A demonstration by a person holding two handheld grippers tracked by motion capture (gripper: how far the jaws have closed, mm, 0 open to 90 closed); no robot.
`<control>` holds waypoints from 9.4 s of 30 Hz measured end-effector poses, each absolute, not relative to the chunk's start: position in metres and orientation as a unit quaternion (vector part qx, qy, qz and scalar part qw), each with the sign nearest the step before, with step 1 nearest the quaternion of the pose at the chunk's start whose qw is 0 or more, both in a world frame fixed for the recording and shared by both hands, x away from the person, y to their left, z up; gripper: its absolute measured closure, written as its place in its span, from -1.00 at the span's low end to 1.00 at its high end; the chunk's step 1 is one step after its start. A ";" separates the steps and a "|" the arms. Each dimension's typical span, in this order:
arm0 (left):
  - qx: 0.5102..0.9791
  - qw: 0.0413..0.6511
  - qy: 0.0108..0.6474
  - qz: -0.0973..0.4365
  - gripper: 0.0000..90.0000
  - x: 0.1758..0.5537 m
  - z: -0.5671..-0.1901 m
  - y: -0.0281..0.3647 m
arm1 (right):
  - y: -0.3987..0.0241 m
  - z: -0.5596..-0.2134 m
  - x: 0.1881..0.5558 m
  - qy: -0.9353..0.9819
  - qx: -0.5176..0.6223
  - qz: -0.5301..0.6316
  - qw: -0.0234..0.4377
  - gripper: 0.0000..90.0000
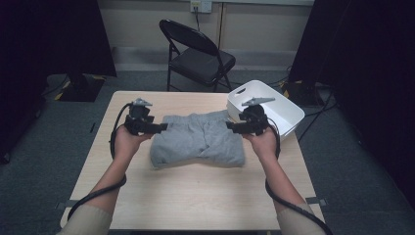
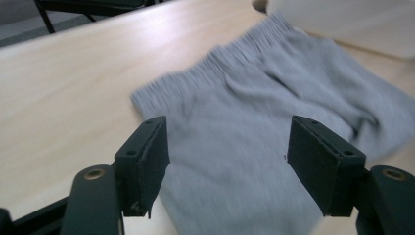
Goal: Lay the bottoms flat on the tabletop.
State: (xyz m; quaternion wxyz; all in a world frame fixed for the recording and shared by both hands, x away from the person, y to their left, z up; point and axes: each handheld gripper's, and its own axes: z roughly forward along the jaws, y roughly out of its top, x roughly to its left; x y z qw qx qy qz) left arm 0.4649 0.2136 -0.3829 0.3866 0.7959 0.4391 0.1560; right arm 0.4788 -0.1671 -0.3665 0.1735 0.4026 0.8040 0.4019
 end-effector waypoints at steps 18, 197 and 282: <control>0.822 0.375 0.404 0.141 -0.27 0.378 -0.442 0.219 | -0.194 -0.433 0.397 0.809 0.404 0.395 0.161 -0.24; 0.867 0.398 0.271 0.131 -0.12 0.373 -0.465 0.135 | -0.207 -0.422 0.435 0.771 0.467 0.414 0.126 0.88; 0.859 0.384 0.339 0.023 0.94 0.370 -0.452 0.111 | -0.246 -0.443 0.365 0.777 0.461 0.414 0.111 0.88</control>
